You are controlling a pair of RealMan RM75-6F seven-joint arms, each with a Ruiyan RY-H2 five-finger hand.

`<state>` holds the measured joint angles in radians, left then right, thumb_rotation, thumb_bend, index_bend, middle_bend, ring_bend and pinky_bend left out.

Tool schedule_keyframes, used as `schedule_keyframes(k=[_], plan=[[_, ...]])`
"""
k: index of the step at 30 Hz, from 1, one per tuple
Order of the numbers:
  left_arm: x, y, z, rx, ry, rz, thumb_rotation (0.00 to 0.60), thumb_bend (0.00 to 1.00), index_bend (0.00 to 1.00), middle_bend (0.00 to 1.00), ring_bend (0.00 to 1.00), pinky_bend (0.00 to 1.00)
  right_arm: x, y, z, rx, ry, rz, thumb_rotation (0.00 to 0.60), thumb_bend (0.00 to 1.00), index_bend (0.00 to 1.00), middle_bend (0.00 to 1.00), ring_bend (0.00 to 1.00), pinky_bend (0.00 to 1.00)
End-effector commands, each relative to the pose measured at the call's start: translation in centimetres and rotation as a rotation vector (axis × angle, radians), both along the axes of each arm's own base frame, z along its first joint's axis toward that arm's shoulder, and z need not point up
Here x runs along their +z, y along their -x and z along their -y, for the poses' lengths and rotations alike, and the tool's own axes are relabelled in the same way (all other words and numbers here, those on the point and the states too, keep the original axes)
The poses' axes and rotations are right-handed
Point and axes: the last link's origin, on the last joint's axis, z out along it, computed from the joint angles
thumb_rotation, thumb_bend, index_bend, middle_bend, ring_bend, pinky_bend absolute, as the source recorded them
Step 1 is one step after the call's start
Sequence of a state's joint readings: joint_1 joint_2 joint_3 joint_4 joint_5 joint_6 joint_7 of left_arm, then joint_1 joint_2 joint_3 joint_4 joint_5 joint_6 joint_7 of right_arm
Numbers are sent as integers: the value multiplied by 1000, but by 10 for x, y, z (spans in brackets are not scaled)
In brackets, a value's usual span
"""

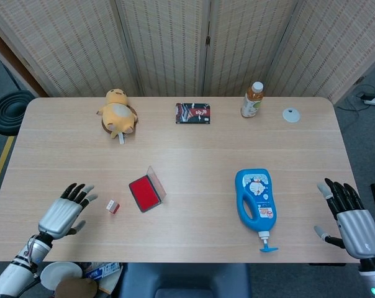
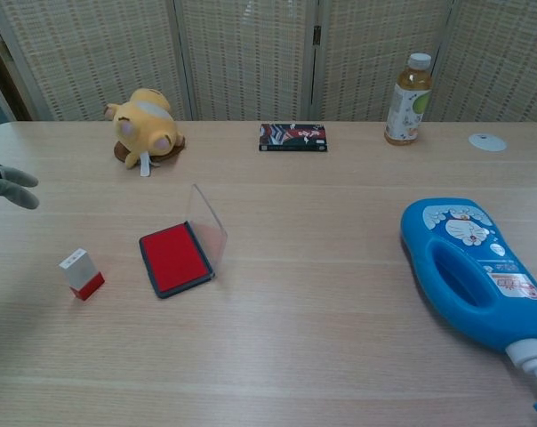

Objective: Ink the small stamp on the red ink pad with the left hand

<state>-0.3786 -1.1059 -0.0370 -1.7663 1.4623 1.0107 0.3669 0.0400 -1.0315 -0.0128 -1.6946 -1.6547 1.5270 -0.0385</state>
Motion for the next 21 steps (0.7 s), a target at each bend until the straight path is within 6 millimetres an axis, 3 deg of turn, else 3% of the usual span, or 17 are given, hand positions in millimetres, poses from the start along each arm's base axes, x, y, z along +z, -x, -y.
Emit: schedule_keyframes(k=[1, 9, 21], plan=[[-16, -6, -5, -13, 46, -14, 600, 327, 174, 0, 0, 0, 2, 0, -2, 0, 3, 3, 600, 186, 0, 0, 0, 0], [-41, -9, -19, -18, 115, -9, 600, 327, 189, 0, 0, 0, 3, -1, -6, 6, 6, 3, 600, 186, 0, 0, 0, 0], [-57, -11, -40, -9, 140, -35, 600, 328, 210, 0, 0, 0, 8, 0, -10, 10, 16, 10, 600, 187, 0, 0, 0, 0]])
